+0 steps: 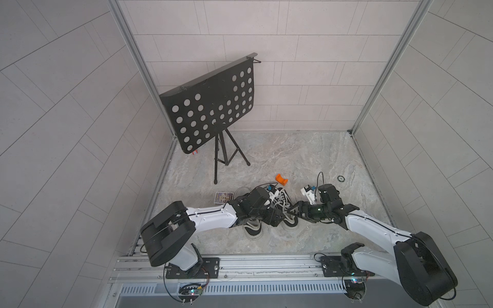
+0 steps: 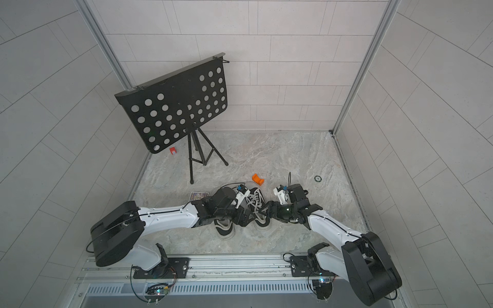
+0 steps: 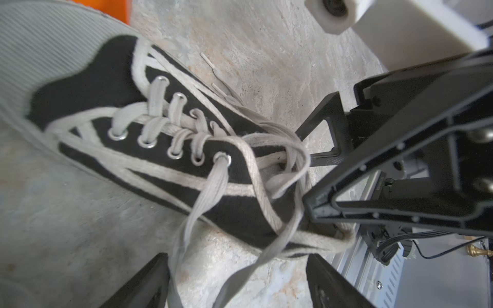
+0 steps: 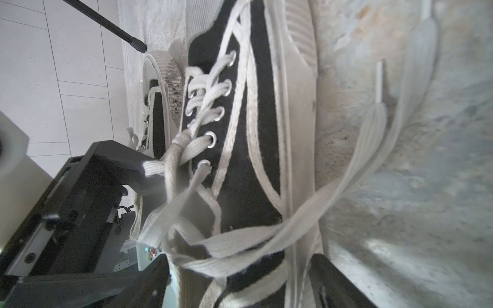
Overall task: Tie the shoes
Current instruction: Move the shoe to the center of the board, then cross the shoelace with the shoelace.
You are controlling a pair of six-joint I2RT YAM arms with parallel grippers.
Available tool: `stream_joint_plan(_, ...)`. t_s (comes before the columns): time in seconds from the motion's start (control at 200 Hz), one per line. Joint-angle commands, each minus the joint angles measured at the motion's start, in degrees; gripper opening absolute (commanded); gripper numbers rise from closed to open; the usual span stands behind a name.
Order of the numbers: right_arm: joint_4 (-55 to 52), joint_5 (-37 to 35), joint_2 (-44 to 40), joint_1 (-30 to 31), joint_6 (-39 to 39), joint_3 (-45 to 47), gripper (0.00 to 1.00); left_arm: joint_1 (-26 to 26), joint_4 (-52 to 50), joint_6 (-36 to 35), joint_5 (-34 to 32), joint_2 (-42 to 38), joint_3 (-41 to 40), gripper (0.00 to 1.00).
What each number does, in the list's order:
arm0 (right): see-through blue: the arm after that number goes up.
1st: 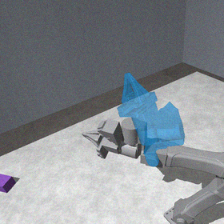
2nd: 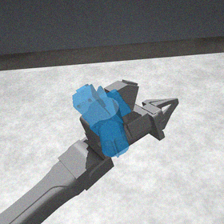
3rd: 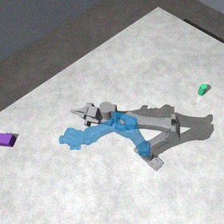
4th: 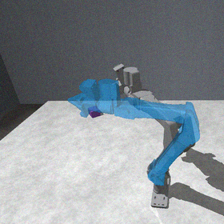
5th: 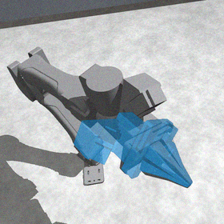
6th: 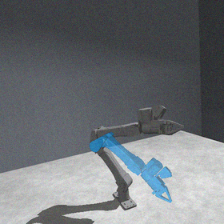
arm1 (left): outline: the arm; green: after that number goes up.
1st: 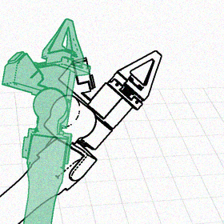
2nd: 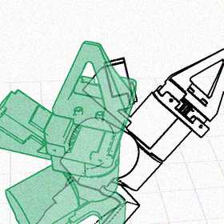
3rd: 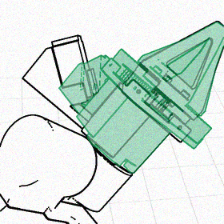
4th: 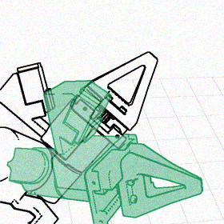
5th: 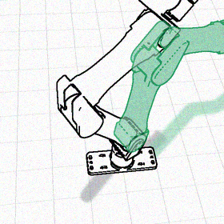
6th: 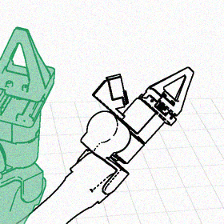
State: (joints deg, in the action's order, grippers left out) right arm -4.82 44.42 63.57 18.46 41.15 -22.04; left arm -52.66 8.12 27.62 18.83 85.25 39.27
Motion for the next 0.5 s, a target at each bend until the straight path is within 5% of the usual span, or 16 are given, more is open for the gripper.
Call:
stream_joint_plan(0.0,-4.66,-9.15,-6.21,-0.34,2.47,-0.46,0.85,1.94,-0.6,0.51,0.25,-4.03,-1.58,0.88)
stream_joint_plan(0.185,-4.15,-20.59,-16.65,-0.5,12.81,2.94,0.78,2.11,-0.86,-1.5,0.59,-8.91,-2.96,0.89)
stream_joint_plan(0.495,4.78,-17.87,-9.32,2.5,19.55,4.89,0.56,2.13,1.46,-2.3,2.42,-9.51,-4.1,0.88)
